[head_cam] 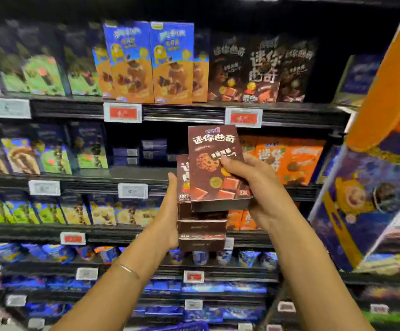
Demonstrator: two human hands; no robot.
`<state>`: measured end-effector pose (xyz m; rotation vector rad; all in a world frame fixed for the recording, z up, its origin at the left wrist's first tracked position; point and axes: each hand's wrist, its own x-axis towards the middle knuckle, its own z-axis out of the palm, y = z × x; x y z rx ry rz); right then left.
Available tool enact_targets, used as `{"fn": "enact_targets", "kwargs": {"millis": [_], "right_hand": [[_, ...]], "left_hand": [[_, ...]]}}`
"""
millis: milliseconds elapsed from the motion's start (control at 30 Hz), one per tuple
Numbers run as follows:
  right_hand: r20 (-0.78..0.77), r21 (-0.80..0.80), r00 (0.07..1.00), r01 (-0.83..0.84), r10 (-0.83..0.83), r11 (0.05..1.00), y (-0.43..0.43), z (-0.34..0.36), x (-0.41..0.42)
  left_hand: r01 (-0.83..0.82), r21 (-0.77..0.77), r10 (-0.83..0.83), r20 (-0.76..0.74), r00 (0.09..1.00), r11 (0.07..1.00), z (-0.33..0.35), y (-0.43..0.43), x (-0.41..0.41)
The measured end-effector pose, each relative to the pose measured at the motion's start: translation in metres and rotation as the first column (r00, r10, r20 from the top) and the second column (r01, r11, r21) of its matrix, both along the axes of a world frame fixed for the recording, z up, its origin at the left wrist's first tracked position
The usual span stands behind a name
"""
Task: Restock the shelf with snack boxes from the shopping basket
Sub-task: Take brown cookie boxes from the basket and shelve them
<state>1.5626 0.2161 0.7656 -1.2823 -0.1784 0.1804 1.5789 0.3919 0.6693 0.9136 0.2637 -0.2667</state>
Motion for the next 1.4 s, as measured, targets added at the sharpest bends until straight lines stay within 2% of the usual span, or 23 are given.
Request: {"fn": "enact_targets", "kwargs": {"millis": [67,200,300,367,467,633,733,833,967,1067,1400], "right_hand": [[0.038,-0.006,0.999,-0.028,0.029,1.000,-0.014,0.005,0.009],[0.130,-0.053,0.990,-0.051,0.057,0.997,-0.037,0.015,0.027],[0.217,-0.074,0.975,-0.030,0.046,0.997,-0.049,0.029,0.040],[0.280,-0.045,0.960,0.004,0.009,0.999,-0.057,0.043,0.049],[0.346,0.031,0.925,0.155,-0.156,0.987,-0.067,0.067,0.070],[0.442,0.070,0.772,0.477,-0.456,0.876,-0.083,0.095,0.119],[0.455,0.087,0.699,0.581,-0.551,0.809,-0.095,0.101,0.146],[0.407,0.117,0.671,0.635,-0.620,0.764,-0.111,0.100,0.168],[0.498,0.025,0.584,0.729,-0.641,0.684,-0.122,0.100,0.188],[0.530,-0.063,0.579,0.755,-0.619,0.652,-0.125,0.098,0.200],[0.625,-0.306,0.538,0.836,-0.565,0.456,-0.121,0.103,0.222]], "left_hand": [[-0.007,-0.017,0.008,0.042,0.999,1.000,0.001,-0.012,0.009],[-0.151,0.140,0.136,0.109,0.985,0.979,-0.002,-0.023,0.017],[-0.148,0.146,0.137,0.085,0.987,0.978,-0.005,-0.029,0.024],[-0.085,0.090,0.080,0.060,0.995,0.992,-0.002,-0.030,0.029],[0.026,-0.015,-0.026,0.012,1.000,1.000,0.005,-0.026,0.036],[0.106,0.031,-0.108,0.074,0.991,0.994,0.019,-0.032,0.041],[0.127,0.032,-0.128,0.053,0.990,0.991,0.022,-0.036,0.042],[0.125,0.033,-0.126,0.004,0.992,0.992,0.019,-0.036,0.046],[0.140,0.016,-0.139,-0.033,0.990,0.990,0.018,-0.036,0.050],[0.122,0.017,-0.121,-0.049,0.991,0.992,0.016,-0.035,0.054],[0.107,0.004,-0.107,-0.046,0.993,0.994,0.012,-0.037,0.059]]}}
